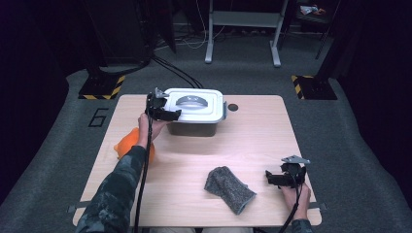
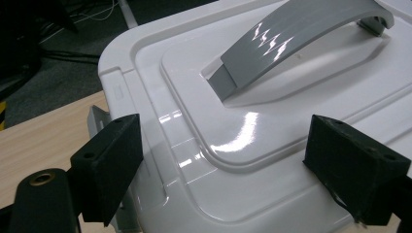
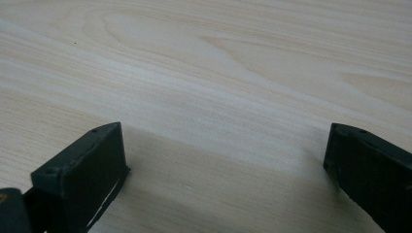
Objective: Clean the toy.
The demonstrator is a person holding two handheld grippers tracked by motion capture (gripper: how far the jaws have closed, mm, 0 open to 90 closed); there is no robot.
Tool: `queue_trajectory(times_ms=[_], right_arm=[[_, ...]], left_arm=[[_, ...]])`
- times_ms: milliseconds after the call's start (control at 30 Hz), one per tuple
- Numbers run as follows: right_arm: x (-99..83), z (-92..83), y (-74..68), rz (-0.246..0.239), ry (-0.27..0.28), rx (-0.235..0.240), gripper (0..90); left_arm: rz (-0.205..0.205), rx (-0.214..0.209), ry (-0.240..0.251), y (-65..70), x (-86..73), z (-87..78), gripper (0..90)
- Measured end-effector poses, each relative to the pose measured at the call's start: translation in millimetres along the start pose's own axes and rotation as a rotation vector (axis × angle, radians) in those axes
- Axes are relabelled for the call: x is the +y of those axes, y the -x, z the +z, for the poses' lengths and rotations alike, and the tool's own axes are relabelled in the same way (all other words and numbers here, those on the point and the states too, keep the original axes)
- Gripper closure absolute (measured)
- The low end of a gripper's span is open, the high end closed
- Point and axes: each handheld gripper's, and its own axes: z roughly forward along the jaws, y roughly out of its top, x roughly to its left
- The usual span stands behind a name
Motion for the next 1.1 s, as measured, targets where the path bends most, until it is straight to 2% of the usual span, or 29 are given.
queue_trajectory(times_ms=[133,233,333,367,600,633,700,733,767,800,867,900,1000,1100], right_arm=[[0.0,0.0,0.0,0.0,0.0,0.0,0.7],[0.0,0.0,0.0,0.0,0.0,0.0,0.7],[0.0,0.0,0.0,0.0,0.0,0.0,0.7],[0.0,0.0,0.1,0.0,0.0,0.001,0.8],[0.1,0.1,0.0,-0.001,0.0,0.001,0.8],[0.1,0.1,0.0,-0.001,0.001,0.001,0.8],[0.1,0.1,0.0,-0.001,0.001,0.001,0.8],[0.1,0.1,0.0,-0.001,0.0,0.001,0.9],[0.1,0.1,-0.1,-0.001,0.0,0.001,0.9],[0.1,0.1,-0.1,-0.001,0.0,0.001,0.9],[0.1,0.1,-0.1,-0.001,0.0,0.002,0.9],[0.1,0.1,-0.1,-0.001,0.001,0.002,0.9],[-0.1,0.0,0.0,-0.003,0.0,0.002,1.1],[-0.1,-0.1,0.2,-0.006,0.0,0.003,1.2]], left_arm=[[0.018,-0.016,0.002,2.0,0.3,0.6,13.9],[0.052,-0.031,-0.019,2.5,1.8,-0.1,14.0],[0.042,-0.039,-0.004,4.9,2.1,1.6,14.0],[0.058,-0.042,-0.015,4.2,2.5,1.1,14.0],[0.07,-0.068,-0.008,10.7,5.4,4.5,14.1],[0.082,-0.074,-0.017,10.6,6.1,4.5,14.1],[0.079,-0.079,-0.02,13.3,8.4,5.8,14.1],[0.099,-0.09,-0.024,15.7,9.6,5.8,15.1],[0.107,-0.087,-0.03,17.0,10.6,6.0,16.0],[0.105,-0.103,-0.018,19.8,10.9,7.0,16.1],[0.126,-0.119,-0.028,24.8,12.8,7.7,17.6],[0.106,-0.144,-0.021,30.7,13.4,11.4,19.5],[0.097,-0.123,-0.008,34.0,14.3,12.8,18.5],[0.1,-0.127,-0.019,32.6,15.0,12.6,18.5]])
